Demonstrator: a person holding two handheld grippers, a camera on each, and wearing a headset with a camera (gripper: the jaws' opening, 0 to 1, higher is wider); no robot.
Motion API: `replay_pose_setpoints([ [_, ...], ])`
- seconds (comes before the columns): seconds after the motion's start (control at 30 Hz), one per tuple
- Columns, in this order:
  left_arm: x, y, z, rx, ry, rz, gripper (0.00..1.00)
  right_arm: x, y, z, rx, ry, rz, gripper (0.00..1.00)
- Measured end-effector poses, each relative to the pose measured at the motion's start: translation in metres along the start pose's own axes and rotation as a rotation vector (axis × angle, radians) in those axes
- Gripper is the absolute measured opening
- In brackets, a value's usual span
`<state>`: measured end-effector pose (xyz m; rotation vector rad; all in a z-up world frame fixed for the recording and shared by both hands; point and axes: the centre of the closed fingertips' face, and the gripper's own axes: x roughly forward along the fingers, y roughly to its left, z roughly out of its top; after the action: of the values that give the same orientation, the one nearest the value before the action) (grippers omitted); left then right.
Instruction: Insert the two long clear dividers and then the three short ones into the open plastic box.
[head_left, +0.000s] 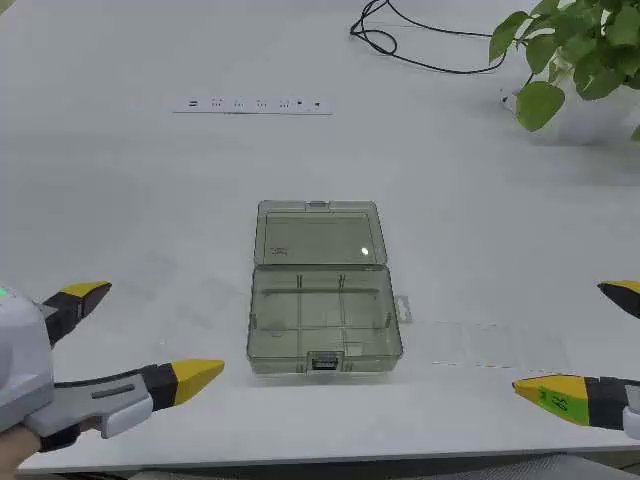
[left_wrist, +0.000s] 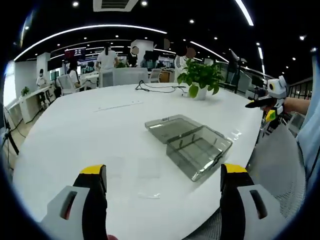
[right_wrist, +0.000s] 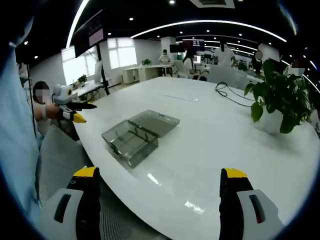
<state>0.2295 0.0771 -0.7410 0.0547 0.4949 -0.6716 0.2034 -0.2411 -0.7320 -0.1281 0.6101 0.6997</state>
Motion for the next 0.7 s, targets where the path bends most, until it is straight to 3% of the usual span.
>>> replay_pose_setpoints([
  [0.7, 0.0025, -0.0022, -0.0028, -0.005, 0.005, -0.013, 1.0, 0.0016, 0.0045, -0.0021, 0.008, 0.0, 0.008, 1.0],
])
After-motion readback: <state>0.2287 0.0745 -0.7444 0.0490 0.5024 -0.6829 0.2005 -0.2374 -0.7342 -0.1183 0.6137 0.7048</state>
